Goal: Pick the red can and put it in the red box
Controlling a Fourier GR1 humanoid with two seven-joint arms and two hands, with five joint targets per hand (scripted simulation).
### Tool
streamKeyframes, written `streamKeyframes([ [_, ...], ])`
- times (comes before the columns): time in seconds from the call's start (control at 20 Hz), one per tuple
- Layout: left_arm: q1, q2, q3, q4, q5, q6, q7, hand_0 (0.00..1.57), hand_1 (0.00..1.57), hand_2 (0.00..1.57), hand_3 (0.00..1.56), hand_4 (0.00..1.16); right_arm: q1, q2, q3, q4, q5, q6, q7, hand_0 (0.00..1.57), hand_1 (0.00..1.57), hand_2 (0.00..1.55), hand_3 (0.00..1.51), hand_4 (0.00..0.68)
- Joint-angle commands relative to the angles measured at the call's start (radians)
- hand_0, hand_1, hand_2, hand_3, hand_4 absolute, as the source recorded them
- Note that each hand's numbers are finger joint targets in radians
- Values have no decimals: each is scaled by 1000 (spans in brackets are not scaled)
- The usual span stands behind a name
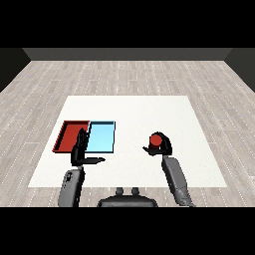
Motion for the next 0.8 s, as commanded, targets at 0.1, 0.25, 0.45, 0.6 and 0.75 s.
streamKeyframes([
  [0.1, -28, 4, -49, 12, -15, -20, 35, 0, 0, 0, 0, 0, 17, 0, 8, -60, -13, 6, -18, 1442, 1442, 1445, 1410, 648],
  [0.25, -63, -24, -147, -4, -20, 33, 120, 0, 0, 0, 0, 0, 58, 15, 38, -183, -6, -28, 55, 1432, 1432, 1447, 1420, 653],
  [0.45, -121, -25, -216, 45, 14, 75, 141, 0, 0, 0, 0, 0, 10, 28, 75, -203, -27, -69, 85, 1429, 1429, 1443, 1421, 649],
  [0.6, -135, -25, -235, 58, 21, 102, 140, 0, 0, 0, 0, 0, -75, 29, 158, -122, -56, -183, 69, 1429, 1429, 1443, 1421, 649],
  [0.75, -164, -9, -193, 27, 52, 40, 184, 0, 0, 0, 0, 0, -109, 29, 200, -112, -78, -245, 95, 1429, 1429, 1443, 1421, 649],
])
